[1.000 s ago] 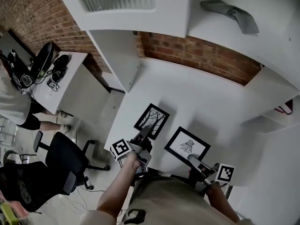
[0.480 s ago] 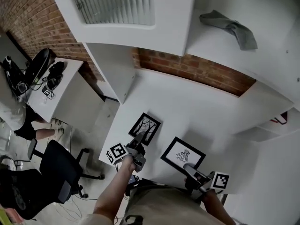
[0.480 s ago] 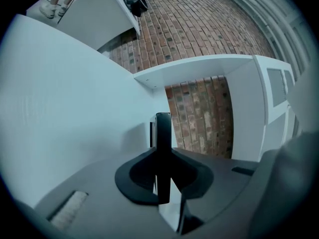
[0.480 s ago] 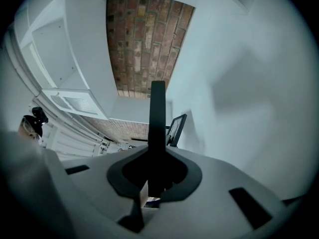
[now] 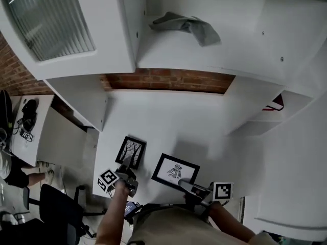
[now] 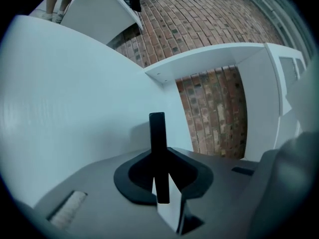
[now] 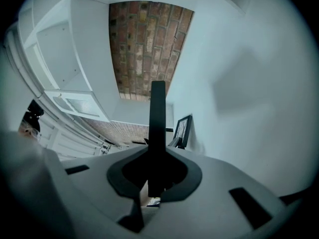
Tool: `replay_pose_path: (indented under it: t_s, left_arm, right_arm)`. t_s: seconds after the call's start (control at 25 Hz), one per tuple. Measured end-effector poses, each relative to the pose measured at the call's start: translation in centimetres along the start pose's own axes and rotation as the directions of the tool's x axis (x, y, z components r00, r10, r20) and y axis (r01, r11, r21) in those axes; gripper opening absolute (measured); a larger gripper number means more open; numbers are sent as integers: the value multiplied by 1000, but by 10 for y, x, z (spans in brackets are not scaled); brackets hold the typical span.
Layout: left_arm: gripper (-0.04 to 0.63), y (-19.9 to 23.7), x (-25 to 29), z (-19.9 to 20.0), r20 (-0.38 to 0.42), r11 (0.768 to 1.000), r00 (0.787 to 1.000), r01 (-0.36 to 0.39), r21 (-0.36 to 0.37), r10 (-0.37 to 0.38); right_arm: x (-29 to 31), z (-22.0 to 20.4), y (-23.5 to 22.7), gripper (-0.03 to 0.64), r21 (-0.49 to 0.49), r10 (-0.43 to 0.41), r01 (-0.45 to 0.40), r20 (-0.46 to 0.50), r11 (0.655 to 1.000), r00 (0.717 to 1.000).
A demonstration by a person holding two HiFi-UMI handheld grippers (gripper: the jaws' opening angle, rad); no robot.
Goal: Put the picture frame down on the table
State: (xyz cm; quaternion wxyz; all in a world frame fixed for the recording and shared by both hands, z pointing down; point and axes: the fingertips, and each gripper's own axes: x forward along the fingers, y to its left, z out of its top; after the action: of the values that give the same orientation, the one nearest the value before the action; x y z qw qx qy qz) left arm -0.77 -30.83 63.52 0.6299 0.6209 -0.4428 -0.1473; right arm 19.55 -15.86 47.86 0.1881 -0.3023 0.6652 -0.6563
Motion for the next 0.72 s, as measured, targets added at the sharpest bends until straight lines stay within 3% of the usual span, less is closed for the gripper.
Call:
replay_pose_path:
  t_s: [0.24,0.44,0.72]
  left_arm:
    - [46,12,5,-4,-15,997,997,-78,25,79]
    - [91,26,1,-1,-22,984,987,-157,83,159]
    - [153,31,-7,1,-34,940,968,-233,248,249]
  right_arm:
    - [-5,1,-4,18,14,26,-27,31,1000,999]
    - [3,-10,-9,18,-6,38,-38,6,999,999]
    - [7,-17,-6,18,-31,36,-37,-28,999,999]
